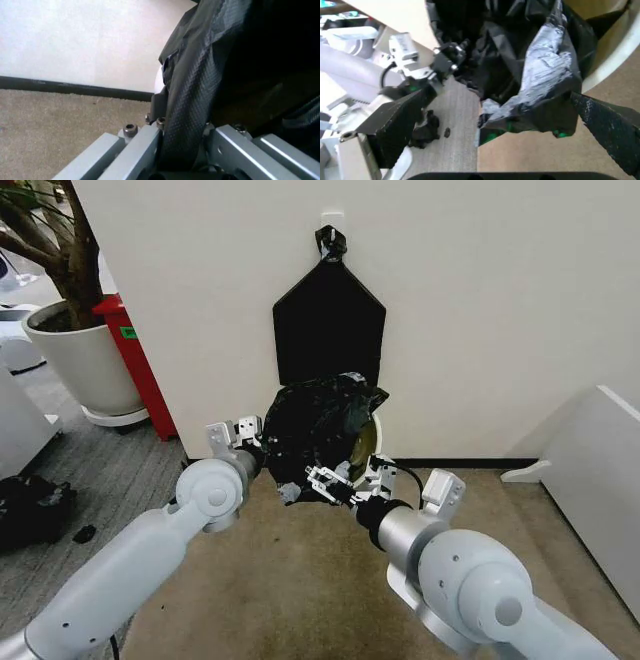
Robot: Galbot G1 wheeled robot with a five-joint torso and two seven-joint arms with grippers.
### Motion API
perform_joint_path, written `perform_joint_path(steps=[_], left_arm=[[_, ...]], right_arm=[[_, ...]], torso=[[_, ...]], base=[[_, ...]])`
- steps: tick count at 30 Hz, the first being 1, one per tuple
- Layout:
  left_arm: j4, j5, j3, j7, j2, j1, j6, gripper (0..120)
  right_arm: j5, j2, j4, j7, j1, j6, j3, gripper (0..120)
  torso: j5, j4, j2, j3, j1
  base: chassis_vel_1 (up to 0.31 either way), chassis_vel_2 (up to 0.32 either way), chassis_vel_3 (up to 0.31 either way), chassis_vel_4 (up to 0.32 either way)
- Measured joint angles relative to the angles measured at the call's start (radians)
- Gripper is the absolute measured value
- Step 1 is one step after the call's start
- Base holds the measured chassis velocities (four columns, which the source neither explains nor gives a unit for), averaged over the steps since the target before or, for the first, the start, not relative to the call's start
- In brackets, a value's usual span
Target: Place the garbage bag over the trash bin.
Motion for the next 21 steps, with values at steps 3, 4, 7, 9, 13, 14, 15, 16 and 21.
perform_joint_path(steps=[3, 4, 7, 9, 13, 14, 15, 16, 21], left_arm=[[-0.007, -0.001, 0.000, 0.003, 0.001, -0.001, 0.001, 0], [-0.010, -0.001, 0.000, 0.004, 0.002, -0.002, 0.001, 0], [-0.013, -0.002, 0.000, 0.007, 0.004, -0.003, 0.002, 0], [-0.015, -0.002, 0.000, 0.009, 0.006, -0.003, 0.003, 0], [-0.021, -0.003, -0.001, 0.012, 0.005, -0.004, 0.003, 0], [-0.022, -0.003, -0.001, 0.012, 0.005, -0.004, 0.003, 0], [-0.022, -0.003, -0.002, 0.013, 0.005, -0.004, 0.003, 0], [-0.022, -0.003, -0.002, 0.013, 0.005, -0.004, 0.003, 0], [-0.022, -0.003, -0.005, 0.016, 0.003, -0.004, 0.003, 0]], right_arm=[[-0.009, 0.007, -0.013, 0.022, 0.010, 0.002, -0.009, 94], [-0.010, 0.008, -0.016, 0.027, 0.014, 0.002, -0.011, 89], [-0.014, 0.008, -0.023, 0.043, 0.023, 0.002, -0.018, 81], [-0.017, 0.007, -0.028, 0.050, 0.027, 0.002, -0.022, 72], [-0.023, 0.007, -0.037, 0.061, 0.028, 0.002, -0.027, 59], [-0.025, 0.006, -0.038, 0.064, 0.026, 0.002, -0.028, 54], [-0.026, 0.004, -0.038, 0.065, 0.025, 0.002, -0.028, 51], [-0.026, 0.000, -0.038, 0.065, 0.023, 0.002, -0.028, 48], [-0.029, -0.011, -0.036, 0.066, 0.012, 0.002, -0.024, 30]], torso=[[0.0000, 0.0000, 0.000, 0.000, 0.000], [0.0000, -0.0001, 0.000, 0.000, 0.000], [0.0000, 0.0000, 0.000, 0.000, 0.000], [0.0000, 0.0000, 0.000, 0.000, 0.000], [0.0000, 0.0000, 0.000, 0.000, 0.000], [0.0000, 0.0000, 0.000, 0.000, 0.000], [0.0000, 0.0000, 0.000, 0.000, 0.000], [0.0000, 0.0000, 0.000, 0.000, 0.000], [0.0000, 0.0000, 0.000, 0.000, 0.000]], base=[[0.000, 0.000, 0.000, 0.000], [0.000, 0.000, 0.000, 0.000], [0.000, 0.000, 0.000, 0.000], [0.000, 0.000, 0.000, 0.000], [0.000, 0.000, 0.000, 0.000], [0.000, 0.000, 0.000, 0.000], [0.000, 0.000, 0.000, 0.000], [0.000, 0.000, 0.000, 0.000], [0.000, 0.000, 0.000, 0.000]])
